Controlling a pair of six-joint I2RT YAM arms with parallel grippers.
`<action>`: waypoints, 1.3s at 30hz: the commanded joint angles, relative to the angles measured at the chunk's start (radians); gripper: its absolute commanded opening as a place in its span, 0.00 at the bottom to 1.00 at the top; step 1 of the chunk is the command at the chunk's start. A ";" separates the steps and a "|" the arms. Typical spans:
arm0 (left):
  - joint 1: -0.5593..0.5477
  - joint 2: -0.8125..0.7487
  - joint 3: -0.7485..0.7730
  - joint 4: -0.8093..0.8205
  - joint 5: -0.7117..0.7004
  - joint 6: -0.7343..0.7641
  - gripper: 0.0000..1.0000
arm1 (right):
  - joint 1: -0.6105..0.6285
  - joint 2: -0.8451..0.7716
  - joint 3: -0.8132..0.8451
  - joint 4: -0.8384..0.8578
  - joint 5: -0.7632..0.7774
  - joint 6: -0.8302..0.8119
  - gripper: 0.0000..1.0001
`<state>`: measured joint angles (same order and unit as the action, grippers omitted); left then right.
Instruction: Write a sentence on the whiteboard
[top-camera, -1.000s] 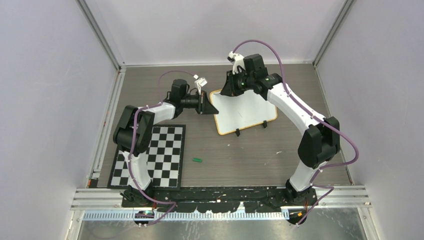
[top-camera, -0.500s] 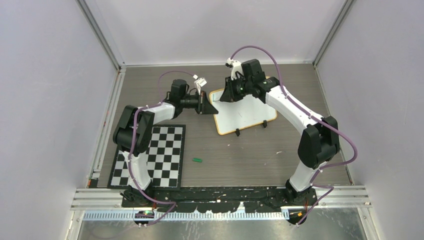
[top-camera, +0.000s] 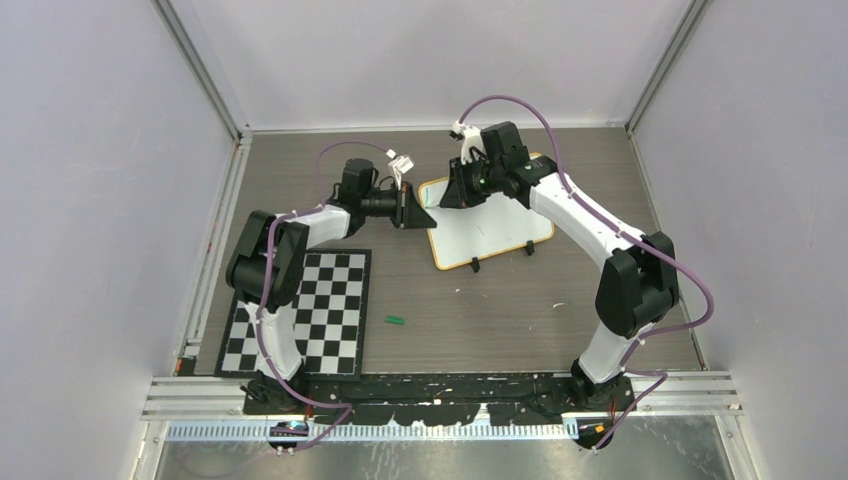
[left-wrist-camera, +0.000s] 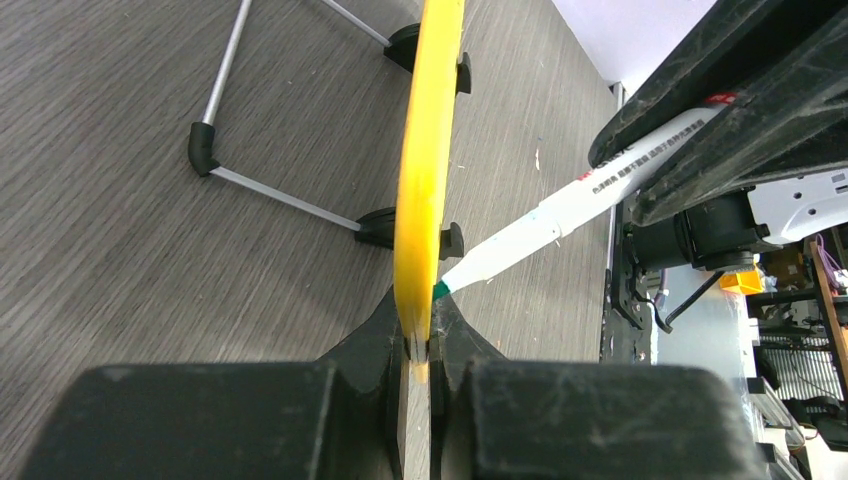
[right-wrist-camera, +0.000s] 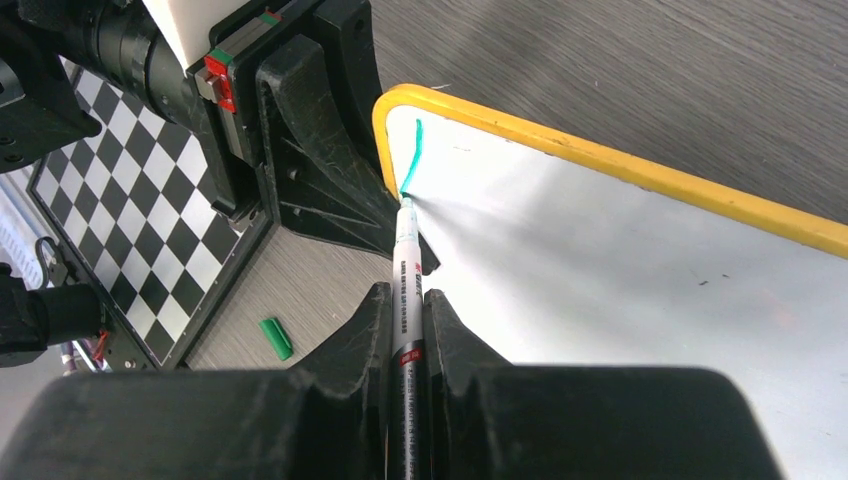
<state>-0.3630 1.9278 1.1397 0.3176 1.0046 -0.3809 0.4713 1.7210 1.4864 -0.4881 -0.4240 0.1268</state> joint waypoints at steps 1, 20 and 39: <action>0.002 -0.007 -0.009 -0.005 0.018 0.014 0.00 | -0.024 -0.050 0.030 0.020 0.066 -0.022 0.00; -0.002 -0.006 -0.006 -0.005 0.021 0.013 0.00 | -0.036 -0.100 0.047 0.000 0.013 -0.008 0.00; -0.004 -0.005 -0.006 -0.002 0.020 0.013 0.00 | -0.022 -0.026 0.087 0.002 0.048 0.000 0.00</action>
<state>-0.3645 1.9278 1.1397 0.3183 1.0061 -0.3771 0.4404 1.6829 1.5311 -0.5037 -0.3809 0.1299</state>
